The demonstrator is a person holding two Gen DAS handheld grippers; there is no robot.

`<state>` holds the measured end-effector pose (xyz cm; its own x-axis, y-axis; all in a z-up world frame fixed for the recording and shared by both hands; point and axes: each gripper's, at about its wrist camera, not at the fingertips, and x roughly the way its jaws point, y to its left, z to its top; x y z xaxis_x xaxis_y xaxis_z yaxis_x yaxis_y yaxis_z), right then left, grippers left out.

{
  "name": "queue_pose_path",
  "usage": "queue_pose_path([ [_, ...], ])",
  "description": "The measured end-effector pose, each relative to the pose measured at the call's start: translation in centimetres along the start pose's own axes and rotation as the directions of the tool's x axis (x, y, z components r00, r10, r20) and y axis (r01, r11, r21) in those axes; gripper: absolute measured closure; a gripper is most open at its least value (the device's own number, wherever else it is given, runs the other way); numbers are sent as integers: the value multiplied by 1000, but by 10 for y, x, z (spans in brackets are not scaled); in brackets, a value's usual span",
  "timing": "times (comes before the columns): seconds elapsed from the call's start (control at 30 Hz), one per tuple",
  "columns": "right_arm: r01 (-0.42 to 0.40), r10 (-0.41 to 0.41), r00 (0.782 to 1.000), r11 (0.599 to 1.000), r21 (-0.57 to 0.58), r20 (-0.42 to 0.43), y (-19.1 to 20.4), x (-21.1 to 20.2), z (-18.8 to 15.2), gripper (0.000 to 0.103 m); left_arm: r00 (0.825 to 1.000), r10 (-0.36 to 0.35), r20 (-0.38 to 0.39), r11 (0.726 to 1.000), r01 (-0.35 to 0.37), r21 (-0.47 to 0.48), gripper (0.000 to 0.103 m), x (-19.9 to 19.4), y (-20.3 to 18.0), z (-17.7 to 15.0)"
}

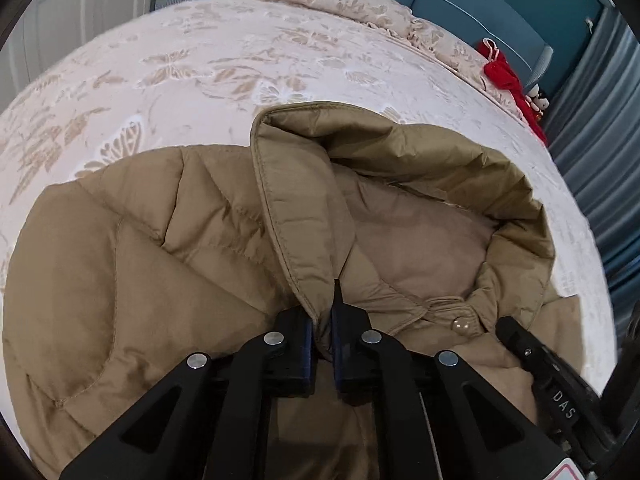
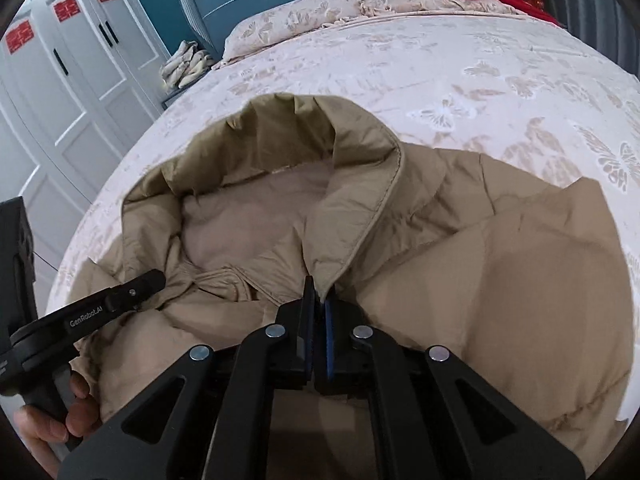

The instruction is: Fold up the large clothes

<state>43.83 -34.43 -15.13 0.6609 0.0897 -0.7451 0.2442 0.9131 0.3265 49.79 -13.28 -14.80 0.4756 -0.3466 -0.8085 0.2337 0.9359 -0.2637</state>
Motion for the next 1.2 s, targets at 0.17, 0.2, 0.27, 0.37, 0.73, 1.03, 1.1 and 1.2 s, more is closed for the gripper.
queue_pose_path([
  [0.17, 2, -2, 1000, 1000, -1, 9, -4, 6, -8, 102, 997, 63, 53, 996, -66, 56, 89, 10, -7, -9],
  [0.2, 4, -4, 1000, 1000, -3, 15, -4, 7, -10, 102, 996, 69, 60, 996, -72, 60, 89, 12, -8, -10],
  [0.27, 7, -7, 1000, 1000, -6, 19, -4, 10, -9, 102, 994, 76, 73, 994, -81, 69, 89, 13, -9, -11],
  [0.37, 16, -16, 1000, 1000, -17, 25, -2, 12, -10, 102, 992, 86, 90, 992, -94, 79, 89, 13, -10, -13],
  [0.73, 56, -52, 997, 997, -55, 63, 4, 15, -16, 102, 982, 128, 139, 983, -144, 115, 88, 16, -17, -19],
  [1.03, -62, 63, 998, 996, 58, -2, -18, -11, -13, 90, 992, 77, 97, 991, -86, 98, 77, -11, -8, -18],
  [1.1, -73, 75, 997, 993, 93, -21, -31, -42, -19, 71, 994, 71, 84, 989, -81, 122, 51, -31, -5, -21],
  [1.2, 12, -10, 1000, 997, 79, -29, -46, -80, -20, 53, 981, 140, 132, 975, -160, 151, 24, -69, 4, -11],
])
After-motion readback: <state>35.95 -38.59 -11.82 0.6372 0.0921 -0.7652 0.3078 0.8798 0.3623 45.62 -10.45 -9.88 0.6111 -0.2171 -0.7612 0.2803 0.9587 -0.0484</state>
